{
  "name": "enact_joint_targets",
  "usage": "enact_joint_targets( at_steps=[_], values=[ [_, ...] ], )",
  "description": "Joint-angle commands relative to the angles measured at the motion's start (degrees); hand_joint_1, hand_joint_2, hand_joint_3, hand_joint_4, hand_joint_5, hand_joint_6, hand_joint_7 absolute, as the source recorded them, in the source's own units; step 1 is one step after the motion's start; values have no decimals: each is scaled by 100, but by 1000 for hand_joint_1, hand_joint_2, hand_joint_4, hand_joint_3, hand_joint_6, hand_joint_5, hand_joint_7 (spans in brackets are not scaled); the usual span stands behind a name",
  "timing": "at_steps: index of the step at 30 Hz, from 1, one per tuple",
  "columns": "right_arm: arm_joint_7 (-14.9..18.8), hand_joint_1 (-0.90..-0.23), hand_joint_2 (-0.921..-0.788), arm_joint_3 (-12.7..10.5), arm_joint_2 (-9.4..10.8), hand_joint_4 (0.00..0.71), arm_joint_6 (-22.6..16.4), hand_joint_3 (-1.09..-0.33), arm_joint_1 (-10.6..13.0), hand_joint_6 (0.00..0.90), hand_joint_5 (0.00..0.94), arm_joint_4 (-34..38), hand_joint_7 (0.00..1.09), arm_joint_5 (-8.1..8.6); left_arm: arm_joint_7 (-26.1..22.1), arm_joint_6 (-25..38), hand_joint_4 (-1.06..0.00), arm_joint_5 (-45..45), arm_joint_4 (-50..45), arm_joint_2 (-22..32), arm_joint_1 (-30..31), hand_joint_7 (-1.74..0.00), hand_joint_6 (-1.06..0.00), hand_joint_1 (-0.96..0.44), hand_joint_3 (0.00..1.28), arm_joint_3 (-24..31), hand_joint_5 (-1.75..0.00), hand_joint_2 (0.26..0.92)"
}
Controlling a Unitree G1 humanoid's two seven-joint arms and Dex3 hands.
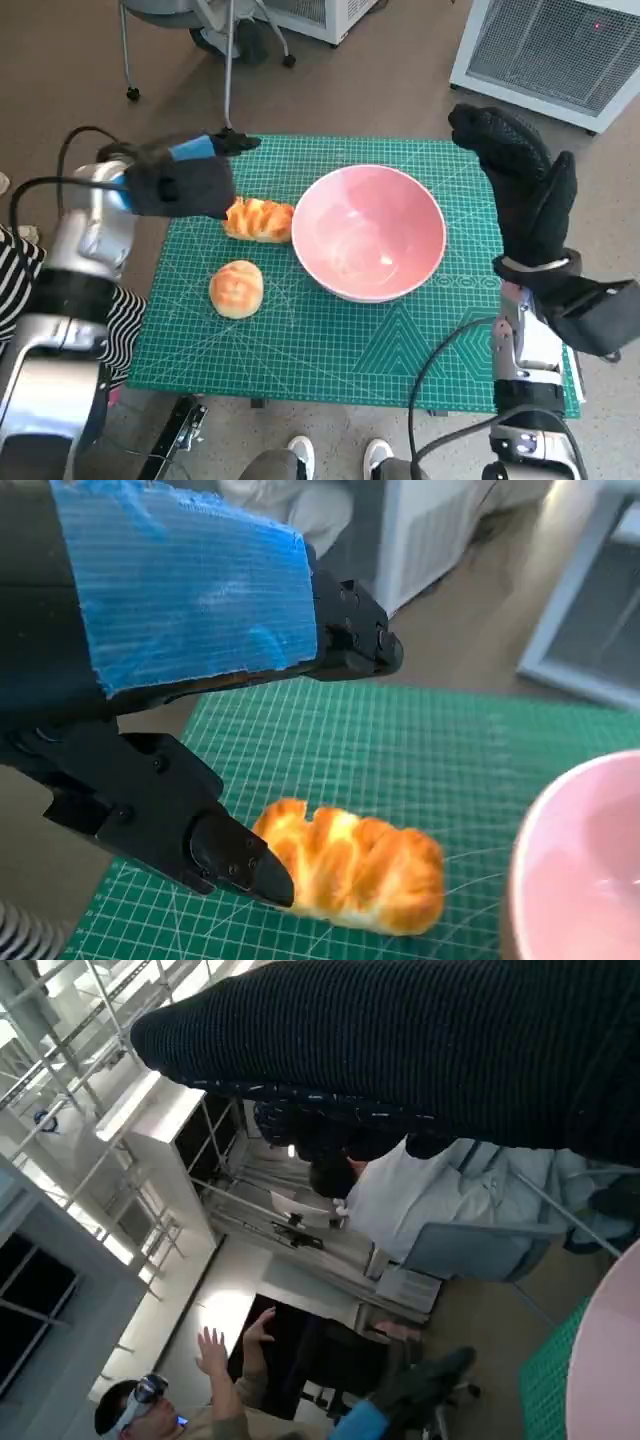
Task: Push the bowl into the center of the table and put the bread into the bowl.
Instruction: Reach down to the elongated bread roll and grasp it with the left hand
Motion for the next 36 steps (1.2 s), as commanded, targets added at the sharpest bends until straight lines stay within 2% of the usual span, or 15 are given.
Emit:
enact_joint_targets(
  at_steps=[1,14,29,36],
  values=[
    [-38,-735,-921,-23,-7,206,105,-630,154,180,9,-53,283,7,233,-50,-150,247,692,-240,-430,-1,-310,-203,4,-283,-1,723],
    [-14,-727,-921,-79,-56,206,123,-632,254,167,6,-179,284,58,673,237,-140,690,1979,-834,-820,0,-305,-250,2,-870,0,724],
    [-33,-734,-921,-109,-41,203,131,-632,312,164,2,-253,292,85,794,646,-99,801,2401,-1301,-694,-4,-309,-269,7,-1122,0,727],
    [-36,-734,-921,-109,-34,195,144,-631,341,161,0,-298,295,94,918,635,-170,936,2464,-1431,-513,-28,-367,-219,11,-1302,-31,740]
  ],
)
